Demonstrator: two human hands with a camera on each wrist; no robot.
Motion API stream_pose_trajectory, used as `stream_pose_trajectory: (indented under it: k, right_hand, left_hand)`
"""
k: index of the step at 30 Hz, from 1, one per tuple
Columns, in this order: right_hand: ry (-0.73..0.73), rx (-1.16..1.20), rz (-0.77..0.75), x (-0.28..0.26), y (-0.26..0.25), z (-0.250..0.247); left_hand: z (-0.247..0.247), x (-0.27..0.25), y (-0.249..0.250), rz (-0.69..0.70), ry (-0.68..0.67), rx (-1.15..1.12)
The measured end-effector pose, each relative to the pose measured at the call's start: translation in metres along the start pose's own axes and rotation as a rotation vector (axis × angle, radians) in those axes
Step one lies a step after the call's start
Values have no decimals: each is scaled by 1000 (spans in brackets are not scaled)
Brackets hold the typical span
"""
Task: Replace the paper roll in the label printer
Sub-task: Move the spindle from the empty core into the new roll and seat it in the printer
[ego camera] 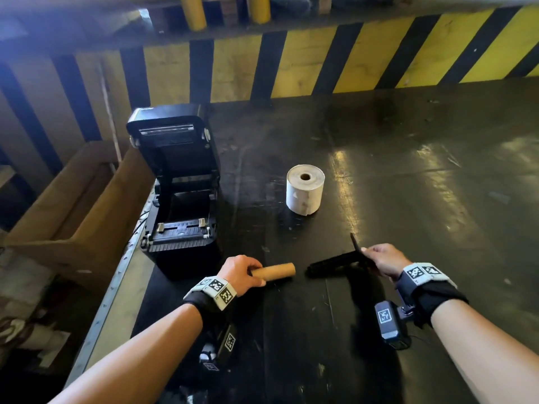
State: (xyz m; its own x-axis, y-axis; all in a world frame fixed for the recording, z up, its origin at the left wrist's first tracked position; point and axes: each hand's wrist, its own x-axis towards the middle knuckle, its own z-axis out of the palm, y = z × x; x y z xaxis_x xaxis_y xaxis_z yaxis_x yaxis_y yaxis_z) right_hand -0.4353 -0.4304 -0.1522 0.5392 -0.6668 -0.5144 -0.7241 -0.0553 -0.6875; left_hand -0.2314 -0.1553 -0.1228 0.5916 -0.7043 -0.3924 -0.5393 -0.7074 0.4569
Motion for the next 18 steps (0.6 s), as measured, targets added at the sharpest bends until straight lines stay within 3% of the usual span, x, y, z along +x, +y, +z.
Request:
stream_pose_trajectory:
  k: [11,15,18]
  right_hand:
    - [-50,-252,-57,-7,-15,6]
    - [-115,-457,-56,-4,-27,1]
    - [-81,-516,-101,4,-52,-11]
  left_hand:
    - [4,10,-6,-69,-129,148]
    - [-7,20,1,-46,-203,184]
    - [-29,39,18,-7,-177,116]
